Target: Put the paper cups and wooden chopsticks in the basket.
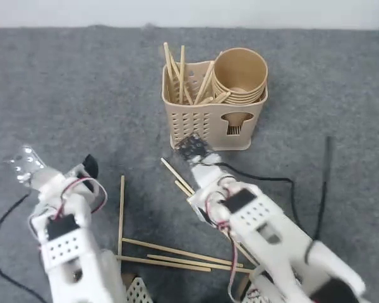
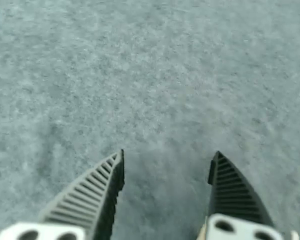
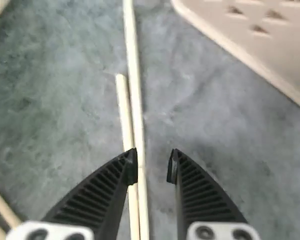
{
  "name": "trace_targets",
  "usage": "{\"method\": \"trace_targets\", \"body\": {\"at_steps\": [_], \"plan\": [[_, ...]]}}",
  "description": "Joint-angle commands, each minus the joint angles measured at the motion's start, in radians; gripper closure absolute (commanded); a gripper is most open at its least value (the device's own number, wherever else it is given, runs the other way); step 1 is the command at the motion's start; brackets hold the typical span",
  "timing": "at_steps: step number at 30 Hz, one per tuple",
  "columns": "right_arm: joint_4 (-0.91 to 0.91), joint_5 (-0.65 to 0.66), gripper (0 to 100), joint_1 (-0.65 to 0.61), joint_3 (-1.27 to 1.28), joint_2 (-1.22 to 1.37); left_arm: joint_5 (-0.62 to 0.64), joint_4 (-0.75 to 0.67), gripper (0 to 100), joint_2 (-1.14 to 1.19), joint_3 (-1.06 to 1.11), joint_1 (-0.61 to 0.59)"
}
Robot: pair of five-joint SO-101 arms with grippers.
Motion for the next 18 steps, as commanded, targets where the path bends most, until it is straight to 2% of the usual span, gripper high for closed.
{"method": "trace_targets", "body": {"at_steps": [1,4,8,18], "plan": [[-0.038,-0.012,88.3,-0.007,-0.091,0.099,-0.002,-0.140,74,0.296,-0.145,-0.061],[-0.039,-0.011,88.3,0.035,-0.098,0.148,0.058,-0.206,74,0.488,-0.231,-0.091],[-0.039,-0.008,88.3,0.085,-0.098,0.183,0.089,-0.204,74,0.655,-0.343,-0.097],[-0.030,-0.006,88.3,0.051,-0.100,0.177,0.089,-0.204,74,0.686,-0.371,-0.097]]}}
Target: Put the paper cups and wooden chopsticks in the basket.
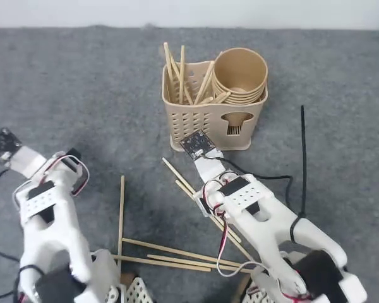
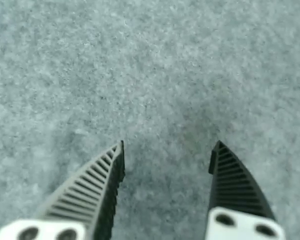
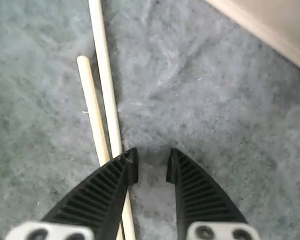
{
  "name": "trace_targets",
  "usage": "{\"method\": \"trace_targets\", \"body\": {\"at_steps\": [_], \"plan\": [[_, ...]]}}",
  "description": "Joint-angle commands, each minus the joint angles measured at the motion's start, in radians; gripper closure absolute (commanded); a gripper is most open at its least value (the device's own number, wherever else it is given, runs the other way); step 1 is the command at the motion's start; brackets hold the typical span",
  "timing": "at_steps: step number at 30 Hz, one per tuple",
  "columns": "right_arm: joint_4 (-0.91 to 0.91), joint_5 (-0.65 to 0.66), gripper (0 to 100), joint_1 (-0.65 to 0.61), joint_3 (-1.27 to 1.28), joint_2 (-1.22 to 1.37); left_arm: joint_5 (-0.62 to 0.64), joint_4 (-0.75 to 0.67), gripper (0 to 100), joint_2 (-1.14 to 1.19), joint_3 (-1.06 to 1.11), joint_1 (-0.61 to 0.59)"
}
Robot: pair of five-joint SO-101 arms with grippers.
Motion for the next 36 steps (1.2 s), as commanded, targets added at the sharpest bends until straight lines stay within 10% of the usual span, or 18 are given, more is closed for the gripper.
{"method": "trace_targets", "body": {"at_steps": [1,36], "plan": [[-0.002,-0.006,88.3,-0.041,-0.040,-0.053,0.011,-0.021,74,0.002,-0.041,-0.005],[-0.016,-0.011,97.6,-0.048,-0.075,0.056,0.011,-0.023,74,0.002,-0.041,-0.005]]}}
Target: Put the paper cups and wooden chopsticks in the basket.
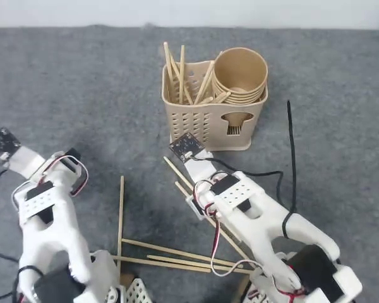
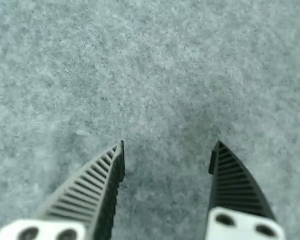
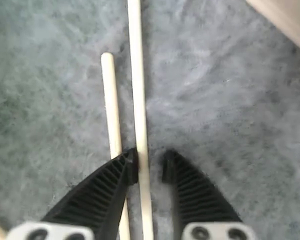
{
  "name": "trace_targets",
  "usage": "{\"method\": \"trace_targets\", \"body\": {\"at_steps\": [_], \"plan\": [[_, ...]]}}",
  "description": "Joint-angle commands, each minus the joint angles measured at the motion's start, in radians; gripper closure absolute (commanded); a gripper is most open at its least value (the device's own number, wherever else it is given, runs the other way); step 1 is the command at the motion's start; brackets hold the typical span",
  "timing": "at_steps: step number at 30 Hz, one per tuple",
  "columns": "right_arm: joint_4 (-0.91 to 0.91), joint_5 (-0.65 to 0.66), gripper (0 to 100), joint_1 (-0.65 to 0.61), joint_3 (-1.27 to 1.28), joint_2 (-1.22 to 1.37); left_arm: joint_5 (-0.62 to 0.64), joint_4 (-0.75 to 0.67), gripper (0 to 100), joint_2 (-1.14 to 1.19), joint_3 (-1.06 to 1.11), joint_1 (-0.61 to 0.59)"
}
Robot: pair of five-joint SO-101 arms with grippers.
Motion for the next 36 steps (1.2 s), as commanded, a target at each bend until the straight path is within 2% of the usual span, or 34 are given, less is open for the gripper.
{"method": "trace_targets", "body": {"at_steps": [1,6,9,16,22,26,30,33,36], "plan": [[-0.074,-0.012,99.0,0.008,0.008,-0.008,0.011,-0.023,74,0.002,-0.041,-0.003],[-0.079,-0.009,99.1,0.007,0.014,-0.036,0.011,-0.023,74,0.002,-0.041,-0.003],[-0.004,-0.006,99.1,-0.005,0.015,-0.134,0.011,-0.023,74,0.002,-0.041,-0.003],[0.200,-0.003,99.1,-0.124,0.018,-0.582,0.011,-0.023,74,0.002,-0.041,0.000],[0.208,-0.003,99.1,-0.153,0.014,-1.018,0.011,-0.025,74,0.002,-0.041,0.000],[0.116,-0.006,99.1,-0.059,0.014,-1.213,0.011,-0.025,74,0.002,-0.041,0.000],[-0.054,-0.011,99.1,0.087,0.020,-1.287,0.011,-0.025,74,0.002,-0.041,0.000],[-0.272,-0.032,99.1,0.170,0.034,-1.287,0.011,-0.023,74,0.002,-0.041,0.000],[-0.568,-0.089,99.1,0.194,0.092,-1.282,0.011,-0.023,74,0.002,-0.041,0.000]]}}
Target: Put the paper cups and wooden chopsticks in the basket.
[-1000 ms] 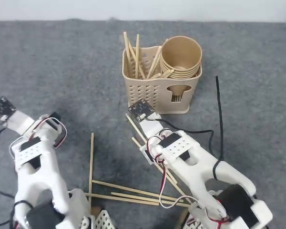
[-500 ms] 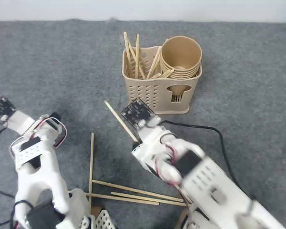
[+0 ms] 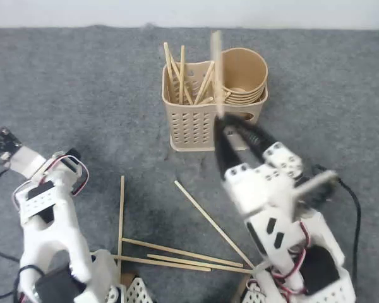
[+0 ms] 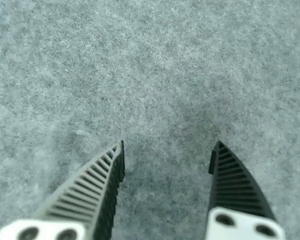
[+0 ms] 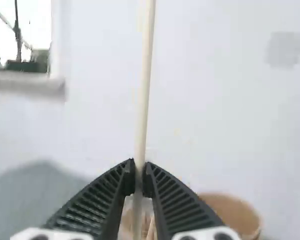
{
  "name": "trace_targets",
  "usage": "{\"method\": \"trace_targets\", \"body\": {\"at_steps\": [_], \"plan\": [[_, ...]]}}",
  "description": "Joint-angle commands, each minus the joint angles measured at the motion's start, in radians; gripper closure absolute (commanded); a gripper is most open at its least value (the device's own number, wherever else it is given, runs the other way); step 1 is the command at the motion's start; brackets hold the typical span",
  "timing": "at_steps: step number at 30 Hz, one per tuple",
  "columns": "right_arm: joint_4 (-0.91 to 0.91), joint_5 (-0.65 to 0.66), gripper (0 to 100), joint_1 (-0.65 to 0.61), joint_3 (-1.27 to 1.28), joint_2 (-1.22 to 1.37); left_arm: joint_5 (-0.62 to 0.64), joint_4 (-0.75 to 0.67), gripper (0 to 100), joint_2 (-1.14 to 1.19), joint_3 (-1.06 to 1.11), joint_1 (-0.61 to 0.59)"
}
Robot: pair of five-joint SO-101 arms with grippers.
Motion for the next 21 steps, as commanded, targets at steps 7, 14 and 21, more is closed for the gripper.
{"method": "trace_targets", "body": {"at_steps": [7,14,21], "plan": [[-0.639,-0.003,99.1,0.045,0.069,0.185,0.011,-0.023,74,0.002,-0.041,0.000],[-0.791,-0.005,99.1,0.051,-0.068,0.550,0.011,-0.023,74,0.002,-0.041,0.000],[-0.852,-0.002,99.1,0.053,-0.304,0.911,0.011,-0.026,74,0.002,-0.041,0.002]]}}
